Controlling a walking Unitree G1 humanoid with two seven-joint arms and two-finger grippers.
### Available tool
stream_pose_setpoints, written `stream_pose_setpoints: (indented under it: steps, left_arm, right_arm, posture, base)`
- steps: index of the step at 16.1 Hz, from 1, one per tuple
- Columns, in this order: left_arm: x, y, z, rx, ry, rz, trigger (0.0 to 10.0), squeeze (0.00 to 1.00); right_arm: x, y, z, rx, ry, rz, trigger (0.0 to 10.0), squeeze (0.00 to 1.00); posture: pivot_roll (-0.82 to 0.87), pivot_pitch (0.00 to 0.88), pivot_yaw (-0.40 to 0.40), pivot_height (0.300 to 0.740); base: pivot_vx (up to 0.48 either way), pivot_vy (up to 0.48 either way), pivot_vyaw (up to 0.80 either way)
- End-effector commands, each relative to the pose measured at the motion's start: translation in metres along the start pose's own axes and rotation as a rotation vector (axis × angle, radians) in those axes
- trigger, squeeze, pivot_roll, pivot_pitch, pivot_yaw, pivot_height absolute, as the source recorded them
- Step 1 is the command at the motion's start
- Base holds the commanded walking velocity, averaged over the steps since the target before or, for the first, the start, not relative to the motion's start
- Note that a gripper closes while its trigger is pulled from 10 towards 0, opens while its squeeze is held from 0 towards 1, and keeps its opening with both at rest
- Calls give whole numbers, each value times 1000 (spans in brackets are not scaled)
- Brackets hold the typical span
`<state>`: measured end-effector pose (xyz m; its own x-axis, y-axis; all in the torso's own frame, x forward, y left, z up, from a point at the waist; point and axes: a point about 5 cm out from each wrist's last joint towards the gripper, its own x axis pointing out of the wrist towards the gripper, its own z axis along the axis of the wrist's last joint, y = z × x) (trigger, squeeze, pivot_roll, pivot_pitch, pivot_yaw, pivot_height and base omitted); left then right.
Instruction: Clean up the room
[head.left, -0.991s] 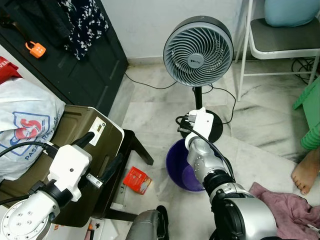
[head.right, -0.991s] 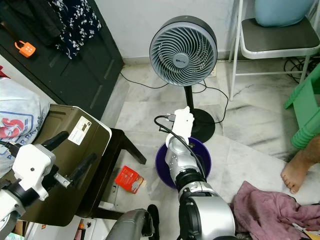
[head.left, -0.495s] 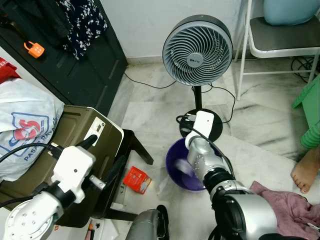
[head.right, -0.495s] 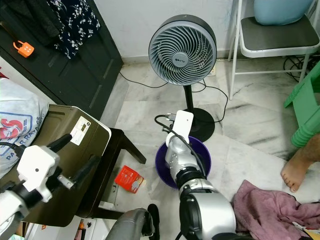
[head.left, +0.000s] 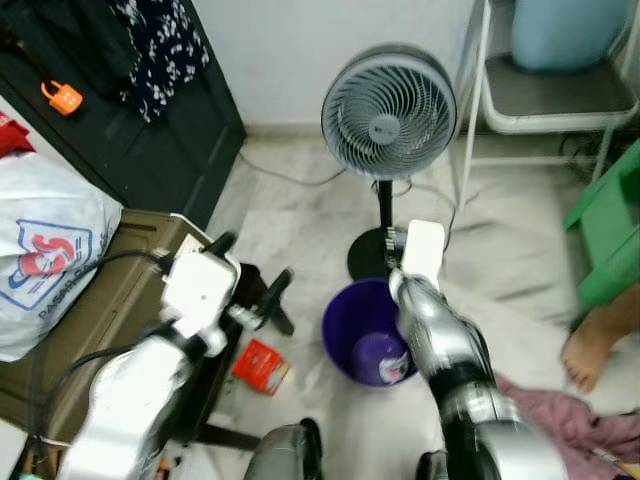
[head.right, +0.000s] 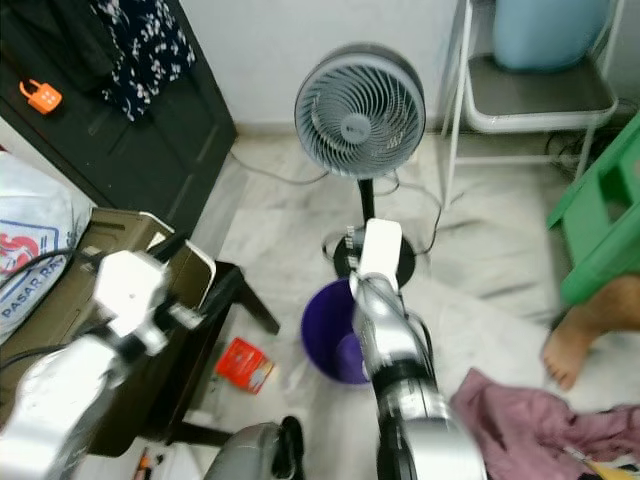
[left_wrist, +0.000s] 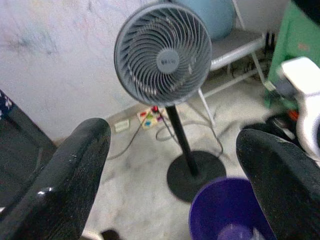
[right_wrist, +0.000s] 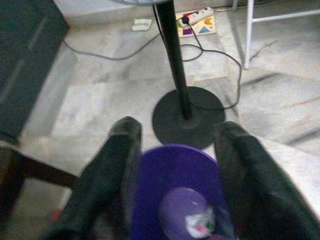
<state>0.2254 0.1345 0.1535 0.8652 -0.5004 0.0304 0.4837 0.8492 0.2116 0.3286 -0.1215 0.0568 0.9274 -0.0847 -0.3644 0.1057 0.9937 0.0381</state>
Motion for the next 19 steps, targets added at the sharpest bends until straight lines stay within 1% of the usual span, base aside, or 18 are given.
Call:
stream_pose_setpoints:
  steps: [1,2,3,4,5,6,7,8,9,10,11,12,13,14,15,17,19]
  left_arm:
    - [-1,3,-4,21,19,19,10000,0]
    - [6,7,-5,41,8,68,10000,0]
    - [9,10,-6,50,8,94,10000,0]
    - [12,15,-8,59,0,137,10000,0]
    - [9,18,-9,64,-7,159,10000,0]
    - [12,23,-11,70,-14,194,10000,0]
    - [12,24,-11,67,-18,208,10000,0]
    - [14,28,-12,50,-35,257,10000,0]
    - [16,29,-13,46,-43,271,10000,0]
    - [19,29,-12,57,-57,281,10000,0]
    - [22,31,-11,62,-69,314,10000,0]
    - [22,33,-11,68,-67,331,10000,0]
    - [19,39,-15,81,-48,375,10000,0]
    - [17,42,-18,79,-43,392,10000,0]
    - [15,45,-19,48,-42,410,10000,0]
    - [18,48,-22,27,-54,423,10000,0]
    - [23,49,-21,15,-79,431,10000,0]
  right_arm:
    - [-1,7,9,-21,-24,31,10000,1000]
    - [-9,1,10,-44,-47,46,10000,1000]
    - [-12,-2,11,-55,-59,57,10000,1000]
    - [-22,-6,11,-62,-93,120,10000,1000]
    - [-31,-8,12,-63,-129,172,10000,1000]
    - [-35,-12,19,-72,-164,208,10000,1000]
    - [-37,-14,21,-72,-178,221,10000,1000]
    - [-40,-23,20,-64,-167,208,10000,1000]
    - [-40,-26,20,-47,-158,195,10000,1000]
    - [-39,-25,27,-50,-184,202,10000,1000]
    - [-37,-16,41,-25,-243,217,10000,1000]
    - [-37,-14,46,-4,-261,222,10000,522]
    - [-34,-8,55,19,-296,213,10000,0]
    - [-32,-4,60,36,-305,220,10000,0]
    - [-32,-1,63,38,-326,219,10000,0]
    - [-31,4,68,-13,-357,231,10000,0]
    - [-29,6,68,-19,-360,248,10000,0]
  posture:
    - [118,52,149,740]
    - [98,21,130,740]
    - [87,1,114,740]
    - [72,0,99,740]
    - [70,0,96,740]
    - [62,0,75,740]
    - [62,0,75,740]
    - [61,0,52,740]
    - [63,0,49,740]
    - [68,0,39,740]
    - [78,0,29,740]
    - [84,0,24,740]
    - [88,0,23,740]
    - [93,0,20,740]
    - [94,0,19,740]
    - [91,0,11,740]
    - [84,0,9,740]
  base:
    - [0,0,0]
    - [0,0,0]
    - [0,0,0]
    - [0,0,0]
    - [0,0,0]
    - [0,0,0]
    - [0,0,0]
    - [0,0,0]
    - [0,0,0]
    - [0,0,0]
    - [0,0,0]
    - [0,0,0]
    - [0,0,0]
    - [0,0,0]
    - [0,0,0]
    - [0,0,0]
    - [0,0,0]
